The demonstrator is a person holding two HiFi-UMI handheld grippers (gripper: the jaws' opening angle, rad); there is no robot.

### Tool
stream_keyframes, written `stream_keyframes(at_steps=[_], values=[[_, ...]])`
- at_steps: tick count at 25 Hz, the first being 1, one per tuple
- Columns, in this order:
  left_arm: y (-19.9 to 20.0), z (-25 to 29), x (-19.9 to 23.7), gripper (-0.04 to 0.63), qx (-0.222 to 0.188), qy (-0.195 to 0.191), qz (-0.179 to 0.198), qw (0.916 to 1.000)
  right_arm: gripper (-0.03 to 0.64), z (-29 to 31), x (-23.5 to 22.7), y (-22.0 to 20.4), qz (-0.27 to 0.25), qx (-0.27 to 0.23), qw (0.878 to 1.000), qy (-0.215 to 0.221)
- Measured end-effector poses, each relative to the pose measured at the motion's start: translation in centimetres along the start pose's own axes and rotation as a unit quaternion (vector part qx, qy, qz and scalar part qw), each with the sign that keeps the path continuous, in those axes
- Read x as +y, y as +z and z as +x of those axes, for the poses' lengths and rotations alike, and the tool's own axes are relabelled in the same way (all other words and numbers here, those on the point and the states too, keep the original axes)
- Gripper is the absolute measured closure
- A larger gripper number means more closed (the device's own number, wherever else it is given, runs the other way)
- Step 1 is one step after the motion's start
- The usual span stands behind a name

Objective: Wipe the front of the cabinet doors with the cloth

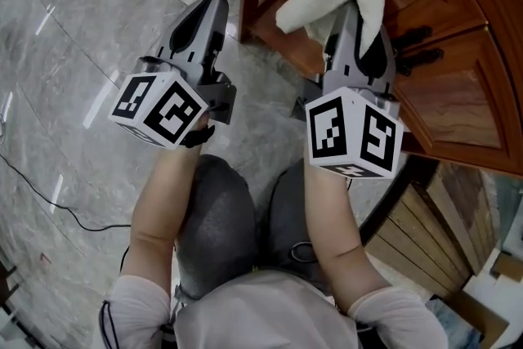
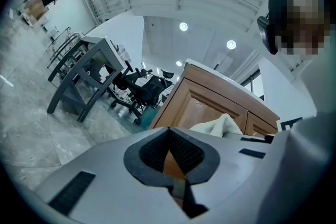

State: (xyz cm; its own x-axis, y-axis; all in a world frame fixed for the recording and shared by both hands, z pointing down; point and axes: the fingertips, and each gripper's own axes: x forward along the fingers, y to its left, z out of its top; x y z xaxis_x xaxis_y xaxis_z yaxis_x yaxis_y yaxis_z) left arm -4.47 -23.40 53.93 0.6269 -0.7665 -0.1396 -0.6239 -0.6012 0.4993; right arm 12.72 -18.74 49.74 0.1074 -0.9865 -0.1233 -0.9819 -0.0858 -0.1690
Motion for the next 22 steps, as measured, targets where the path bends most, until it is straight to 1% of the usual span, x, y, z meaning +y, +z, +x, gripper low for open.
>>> stream_keyframes(at_steps=[7, 12, 14, 17, 19, 22], values=[[-0.1, 0.1, 0.0, 0.578, -0.001, -0.003, -0.003, 1.0, 0.535, -1.7, -1.5, 0.4, 0.011, -0.002, 1.0, -0.013], [-0.7, 0.3, -0.3, 0.578, -0.001, -0.006, -0.004, 1.0, 0.535, -2.0, -2.4, 0.4, 0.006, -0.002, 1.0, -0.017], [-0.9, 0.2, -0.1, 0.578, 0.001, -0.003, -0.005, 1.0, 0.535, -2.0, -1.5, 0.3, 0.001, -0.003, 1.0, -0.003], [-1.1, -0.1, 0.6, 0.578, 0.003, 0.004, -0.005, 1.0, 0.535, -1.4, 1.4, -0.7, -0.018, 0.001, 0.999, 0.041], [-1.3, -0.3, 1.0, 0.578, 0.005, 0.009, -0.004, 0.9999, 0.535, -0.4, 3.1, -2.1, -0.037, 0.009, 0.997, 0.062], [-1.4, -0.7, 1.6, 0.578, 0.007, 0.016, 0.0, 0.9999, 0.535, 1.8, 4.6, -5.0, -0.063, 0.031, 0.995, 0.074]])
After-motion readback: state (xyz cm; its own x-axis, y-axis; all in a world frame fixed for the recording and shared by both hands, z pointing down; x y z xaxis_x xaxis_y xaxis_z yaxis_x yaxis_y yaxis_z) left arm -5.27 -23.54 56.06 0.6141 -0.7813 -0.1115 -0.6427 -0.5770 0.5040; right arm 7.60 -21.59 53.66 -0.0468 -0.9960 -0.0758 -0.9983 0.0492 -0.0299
